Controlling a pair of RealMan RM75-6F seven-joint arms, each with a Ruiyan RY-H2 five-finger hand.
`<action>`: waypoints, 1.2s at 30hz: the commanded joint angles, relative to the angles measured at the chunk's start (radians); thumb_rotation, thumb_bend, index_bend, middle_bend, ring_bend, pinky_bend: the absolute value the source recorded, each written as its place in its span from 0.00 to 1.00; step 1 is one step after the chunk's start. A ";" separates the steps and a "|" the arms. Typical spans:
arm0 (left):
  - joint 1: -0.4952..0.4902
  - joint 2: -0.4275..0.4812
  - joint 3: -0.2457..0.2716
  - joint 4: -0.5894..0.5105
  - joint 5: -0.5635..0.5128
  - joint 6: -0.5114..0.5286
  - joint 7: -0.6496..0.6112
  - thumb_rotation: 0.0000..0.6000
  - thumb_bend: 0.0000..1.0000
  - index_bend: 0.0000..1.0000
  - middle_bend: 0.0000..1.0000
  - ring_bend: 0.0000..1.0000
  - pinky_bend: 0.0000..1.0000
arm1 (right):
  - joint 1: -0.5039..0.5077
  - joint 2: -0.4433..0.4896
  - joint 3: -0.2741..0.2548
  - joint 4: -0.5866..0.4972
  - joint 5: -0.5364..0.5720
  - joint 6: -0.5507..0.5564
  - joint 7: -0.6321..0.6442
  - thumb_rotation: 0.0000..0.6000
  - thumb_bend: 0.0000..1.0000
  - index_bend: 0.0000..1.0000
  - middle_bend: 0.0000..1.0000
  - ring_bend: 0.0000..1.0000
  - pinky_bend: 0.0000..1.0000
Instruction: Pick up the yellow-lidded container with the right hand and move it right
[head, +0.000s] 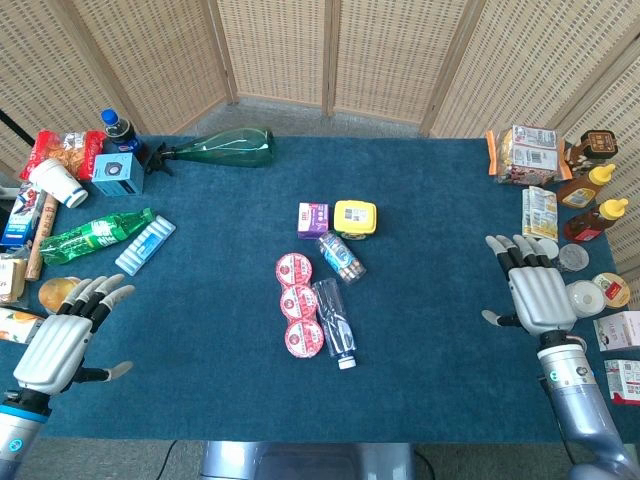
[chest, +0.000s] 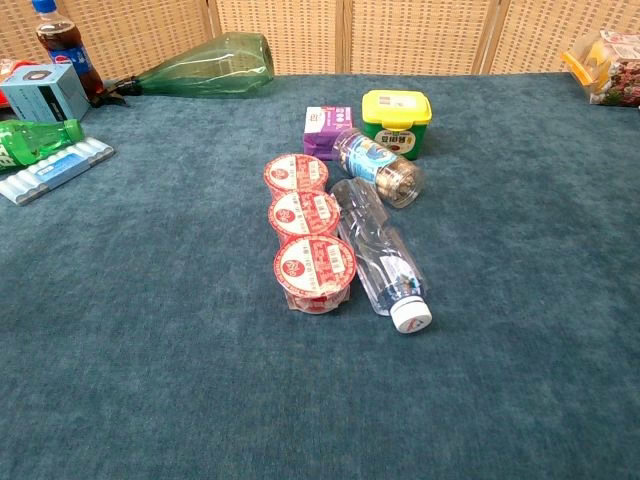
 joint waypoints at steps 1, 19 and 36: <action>-0.002 -0.002 0.000 0.003 -0.004 -0.004 -0.003 1.00 0.10 0.15 0.00 0.00 0.00 | 0.000 0.000 0.002 -0.003 0.003 -0.005 0.003 1.00 0.00 0.00 0.11 0.00 0.00; -0.015 -0.007 -0.001 0.015 0.013 -0.016 -0.023 1.00 0.10 0.15 0.00 0.00 0.00 | 0.083 -0.007 0.085 0.021 0.033 -0.185 0.212 1.00 0.00 0.00 0.07 0.00 0.00; 0.016 0.029 0.018 0.001 0.027 0.021 -0.024 1.00 0.10 0.15 0.00 0.00 0.00 | 0.377 -0.296 0.191 0.404 0.180 -0.413 0.201 1.00 0.00 0.00 0.05 0.00 0.00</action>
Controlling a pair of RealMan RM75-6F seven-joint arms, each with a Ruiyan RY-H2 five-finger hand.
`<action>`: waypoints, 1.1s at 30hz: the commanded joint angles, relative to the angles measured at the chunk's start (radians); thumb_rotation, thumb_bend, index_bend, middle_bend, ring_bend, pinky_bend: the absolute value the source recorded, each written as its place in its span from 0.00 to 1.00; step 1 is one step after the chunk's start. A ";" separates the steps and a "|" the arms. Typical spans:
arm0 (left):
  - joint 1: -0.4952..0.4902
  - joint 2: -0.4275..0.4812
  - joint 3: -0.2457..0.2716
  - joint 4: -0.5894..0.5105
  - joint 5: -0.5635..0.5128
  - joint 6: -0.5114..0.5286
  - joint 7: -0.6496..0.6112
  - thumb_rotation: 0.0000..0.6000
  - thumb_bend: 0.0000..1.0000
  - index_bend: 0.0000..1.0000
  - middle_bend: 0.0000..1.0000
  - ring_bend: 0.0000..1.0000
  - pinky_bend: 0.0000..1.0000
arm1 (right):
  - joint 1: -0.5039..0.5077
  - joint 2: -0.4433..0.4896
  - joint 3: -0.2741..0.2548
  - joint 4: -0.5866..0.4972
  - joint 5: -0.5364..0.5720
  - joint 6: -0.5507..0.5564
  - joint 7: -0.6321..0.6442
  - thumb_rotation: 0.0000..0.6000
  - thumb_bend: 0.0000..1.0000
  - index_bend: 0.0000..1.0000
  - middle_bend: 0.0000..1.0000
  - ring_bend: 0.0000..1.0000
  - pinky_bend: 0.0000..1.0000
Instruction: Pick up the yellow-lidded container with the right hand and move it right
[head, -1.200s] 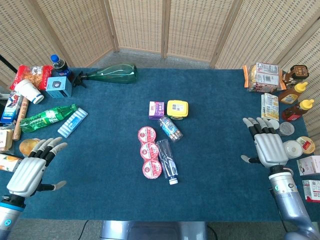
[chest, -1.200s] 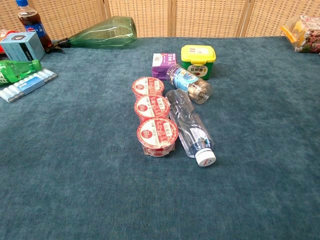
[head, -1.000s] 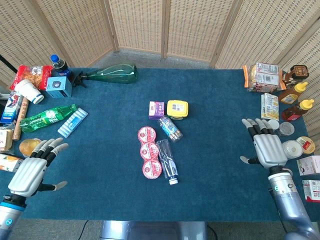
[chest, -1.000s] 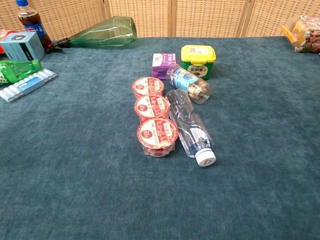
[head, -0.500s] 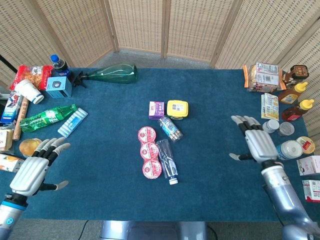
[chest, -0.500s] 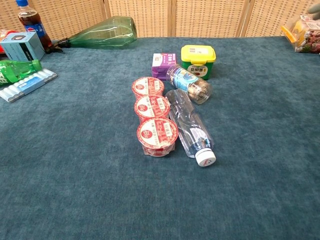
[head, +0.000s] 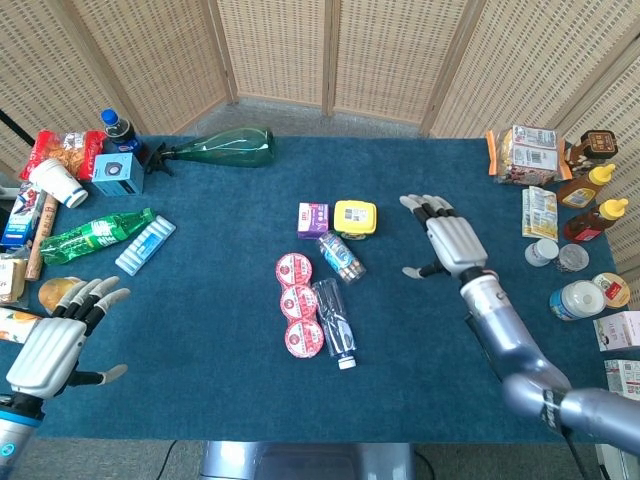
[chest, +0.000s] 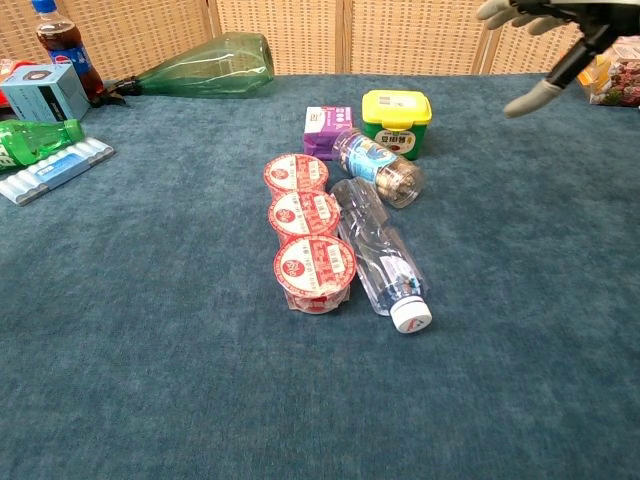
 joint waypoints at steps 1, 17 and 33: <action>0.004 0.002 0.001 -0.002 0.003 0.006 0.000 1.00 0.10 0.15 0.00 0.00 0.00 | 0.074 -0.075 0.018 0.117 0.052 -0.065 -0.010 1.00 0.00 0.00 0.05 0.00 0.00; -0.003 -0.010 -0.007 -0.001 -0.016 -0.006 0.012 1.00 0.10 0.15 0.00 0.00 0.00 | 0.248 -0.290 -0.001 0.511 0.164 -0.262 -0.032 1.00 0.00 0.00 0.03 0.00 0.00; 0.015 -0.003 -0.003 -0.002 -0.016 0.019 0.011 1.00 0.10 0.15 0.00 0.00 0.00 | 0.336 -0.365 -0.015 0.638 0.191 -0.347 -0.043 1.00 0.00 0.00 0.05 0.00 0.00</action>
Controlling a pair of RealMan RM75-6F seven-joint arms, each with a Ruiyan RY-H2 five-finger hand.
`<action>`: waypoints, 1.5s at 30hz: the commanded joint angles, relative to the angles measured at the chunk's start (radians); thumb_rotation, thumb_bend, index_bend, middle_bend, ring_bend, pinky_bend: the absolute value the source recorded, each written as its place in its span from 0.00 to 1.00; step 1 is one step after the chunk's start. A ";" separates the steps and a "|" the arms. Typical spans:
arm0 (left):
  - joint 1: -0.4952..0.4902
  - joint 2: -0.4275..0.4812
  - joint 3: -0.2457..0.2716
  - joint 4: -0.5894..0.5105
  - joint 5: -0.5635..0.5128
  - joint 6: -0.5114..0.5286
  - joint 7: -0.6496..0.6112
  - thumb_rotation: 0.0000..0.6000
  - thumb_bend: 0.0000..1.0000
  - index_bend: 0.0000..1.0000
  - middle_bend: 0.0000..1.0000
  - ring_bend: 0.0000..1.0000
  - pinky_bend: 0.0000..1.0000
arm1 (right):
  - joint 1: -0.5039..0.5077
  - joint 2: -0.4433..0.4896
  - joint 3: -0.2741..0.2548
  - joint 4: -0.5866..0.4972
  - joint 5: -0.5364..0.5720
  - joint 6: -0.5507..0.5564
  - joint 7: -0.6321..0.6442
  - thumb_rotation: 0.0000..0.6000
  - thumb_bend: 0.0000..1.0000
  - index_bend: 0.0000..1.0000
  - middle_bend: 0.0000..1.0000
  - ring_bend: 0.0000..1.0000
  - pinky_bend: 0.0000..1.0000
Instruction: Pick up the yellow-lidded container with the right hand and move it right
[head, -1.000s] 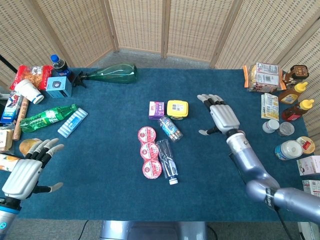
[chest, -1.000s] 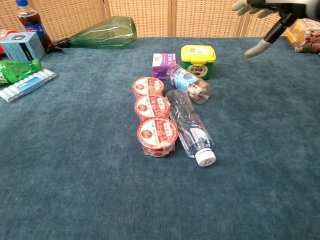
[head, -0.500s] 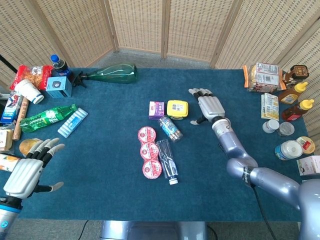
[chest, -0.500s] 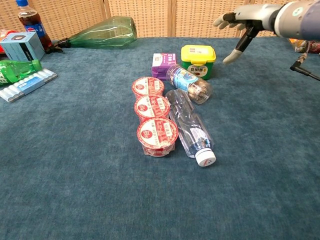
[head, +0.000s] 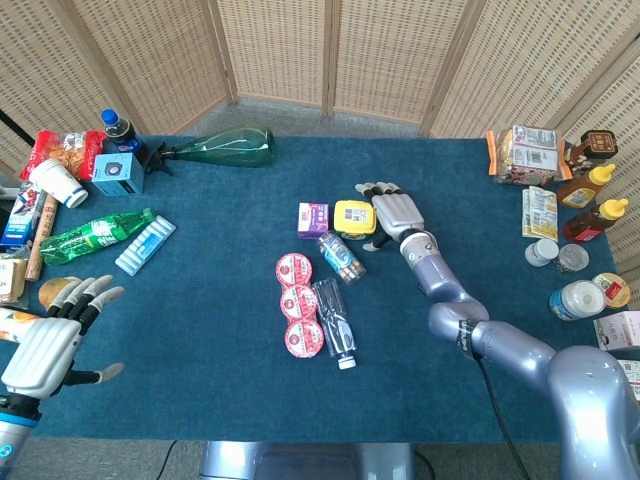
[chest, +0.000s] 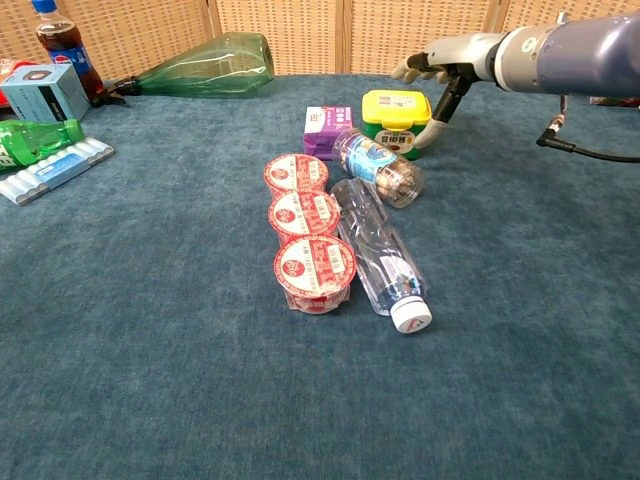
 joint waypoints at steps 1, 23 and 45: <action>0.005 0.003 0.002 0.003 0.002 0.006 -0.005 1.00 0.10 0.15 0.00 0.00 0.00 | 0.009 -0.005 -0.004 0.005 0.009 -0.003 -0.008 1.00 0.00 0.00 0.07 0.00 0.00; 0.020 -0.002 0.003 0.034 0.006 0.020 -0.045 1.00 0.10 0.14 0.00 0.00 0.00 | -0.043 0.021 0.014 -0.046 0.023 0.106 0.036 1.00 0.00 0.61 0.98 0.81 0.71; -0.001 -0.031 0.003 0.035 0.044 -0.003 -0.042 1.00 0.10 0.13 0.00 0.00 0.00 | -0.316 0.432 0.092 -0.580 -0.073 0.361 0.203 1.00 0.00 0.60 0.98 0.81 0.71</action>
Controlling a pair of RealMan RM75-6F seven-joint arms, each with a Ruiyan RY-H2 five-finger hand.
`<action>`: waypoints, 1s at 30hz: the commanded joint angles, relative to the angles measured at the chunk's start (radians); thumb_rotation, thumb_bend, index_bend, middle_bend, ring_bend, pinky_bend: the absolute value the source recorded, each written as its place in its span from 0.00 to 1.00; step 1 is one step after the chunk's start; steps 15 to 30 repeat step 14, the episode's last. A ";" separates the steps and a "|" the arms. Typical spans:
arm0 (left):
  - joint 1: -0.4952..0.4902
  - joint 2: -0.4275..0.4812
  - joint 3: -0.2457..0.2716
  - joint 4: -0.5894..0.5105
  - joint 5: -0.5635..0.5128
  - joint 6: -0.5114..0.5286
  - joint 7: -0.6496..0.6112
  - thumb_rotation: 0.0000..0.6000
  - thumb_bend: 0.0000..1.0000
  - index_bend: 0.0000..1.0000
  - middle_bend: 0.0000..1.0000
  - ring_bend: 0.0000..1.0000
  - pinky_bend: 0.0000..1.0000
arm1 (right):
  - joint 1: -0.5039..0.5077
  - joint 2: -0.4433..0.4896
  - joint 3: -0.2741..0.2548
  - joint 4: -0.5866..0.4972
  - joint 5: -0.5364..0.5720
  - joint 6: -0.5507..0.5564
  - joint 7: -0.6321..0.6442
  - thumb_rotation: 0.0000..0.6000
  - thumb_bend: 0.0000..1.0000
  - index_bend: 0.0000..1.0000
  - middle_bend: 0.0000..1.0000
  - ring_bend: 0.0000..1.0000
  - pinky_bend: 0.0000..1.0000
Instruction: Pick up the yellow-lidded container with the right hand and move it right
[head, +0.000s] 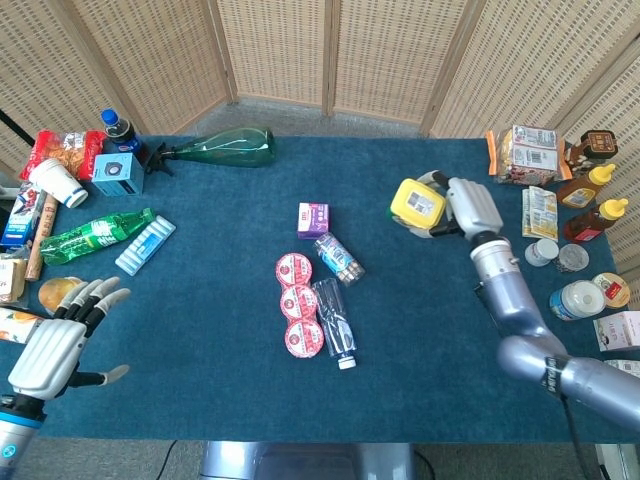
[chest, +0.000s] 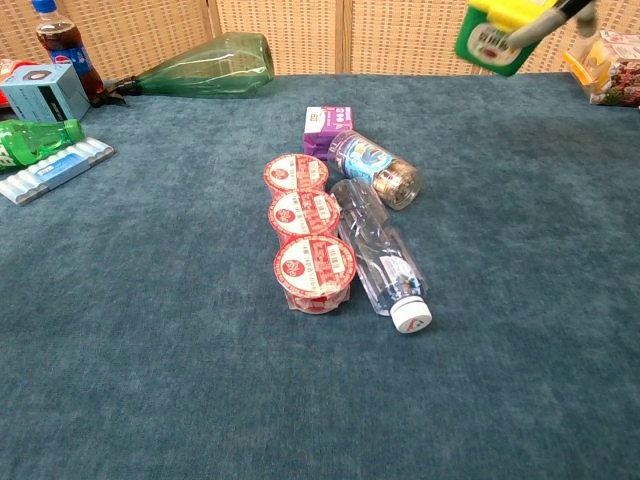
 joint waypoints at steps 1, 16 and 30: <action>0.000 -0.002 0.001 0.000 0.001 0.000 -0.001 1.00 0.10 0.13 0.00 0.00 0.00 | -0.035 0.052 0.008 -0.056 -0.017 0.031 0.011 1.00 0.00 0.60 0.98 0.81 0.71; -0.014 -0.005 -0.005 0.001 -0.002 -0.015 0.000 1.00 0.10 0.13 0.00 0.00 0.00 | -0.074 0.122 -0.001 -0.134 -0.029 0.048 0.016 1.00 0.00 0.60 0.98 0.81 0.71; -0.014 -0.005 -0.005 0.001 -0.002 -0.015 0.000 1.00 0.10 0.13 0.00 0.00 0.00 | -0.074 0.122 -0.001 -0.134 -0.029 0.048 0.016 1.00 0.00 0.60 0.98 0.81 0.71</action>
